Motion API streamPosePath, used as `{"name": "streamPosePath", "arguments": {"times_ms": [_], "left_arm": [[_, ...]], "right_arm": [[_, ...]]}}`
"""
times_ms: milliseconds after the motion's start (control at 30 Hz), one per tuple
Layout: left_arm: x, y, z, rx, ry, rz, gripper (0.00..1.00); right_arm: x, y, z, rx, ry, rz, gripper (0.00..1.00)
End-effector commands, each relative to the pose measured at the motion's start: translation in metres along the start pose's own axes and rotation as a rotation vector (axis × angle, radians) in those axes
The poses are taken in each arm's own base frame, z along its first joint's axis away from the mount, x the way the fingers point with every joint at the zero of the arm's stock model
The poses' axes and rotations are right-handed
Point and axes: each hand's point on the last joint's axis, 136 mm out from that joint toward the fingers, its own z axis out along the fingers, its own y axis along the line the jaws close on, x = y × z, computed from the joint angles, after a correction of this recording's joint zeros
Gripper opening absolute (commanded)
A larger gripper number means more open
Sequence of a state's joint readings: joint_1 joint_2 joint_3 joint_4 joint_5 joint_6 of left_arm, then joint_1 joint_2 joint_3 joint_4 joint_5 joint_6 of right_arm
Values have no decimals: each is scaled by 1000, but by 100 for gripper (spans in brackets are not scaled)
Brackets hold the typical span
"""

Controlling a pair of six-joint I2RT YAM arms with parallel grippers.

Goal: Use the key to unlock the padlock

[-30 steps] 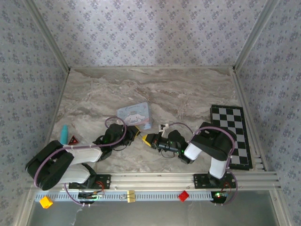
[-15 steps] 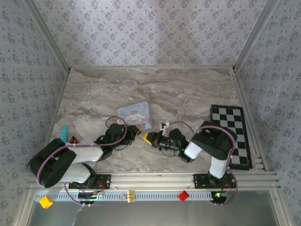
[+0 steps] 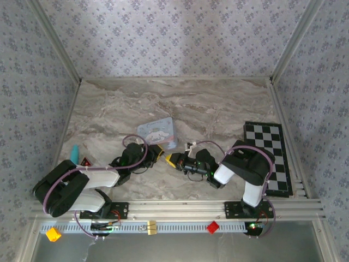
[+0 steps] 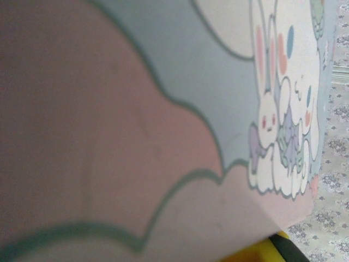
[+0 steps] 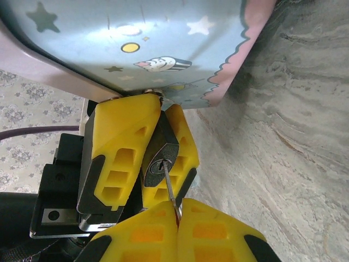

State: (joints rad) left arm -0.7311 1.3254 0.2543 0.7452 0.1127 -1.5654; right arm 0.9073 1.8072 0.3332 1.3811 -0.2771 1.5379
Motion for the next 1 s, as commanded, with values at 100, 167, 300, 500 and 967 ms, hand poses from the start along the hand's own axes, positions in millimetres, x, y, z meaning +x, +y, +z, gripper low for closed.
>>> {"name": "streamPosePath", "arguments": {"times_ms": [100,167,300,500,967], "left_arm": [[5,-33,-1,121,31,3,0],[6,-34,-1,127,33,4,0],[7,-39,-2,150,35,9,0],[9,-49,-4,191,41,22,0],[20,-69,0,257,86,54,0]], "right_arm": [[-6,9,-3,-27,-25,-6,0],[-8,10,-4,-30,-34,-6,0],[-13,13,-5,-37,-35,-1,0],[-22,21,-7,-60,-45,3,0],[-26,28,-2,-79,-34,9,0]]}}
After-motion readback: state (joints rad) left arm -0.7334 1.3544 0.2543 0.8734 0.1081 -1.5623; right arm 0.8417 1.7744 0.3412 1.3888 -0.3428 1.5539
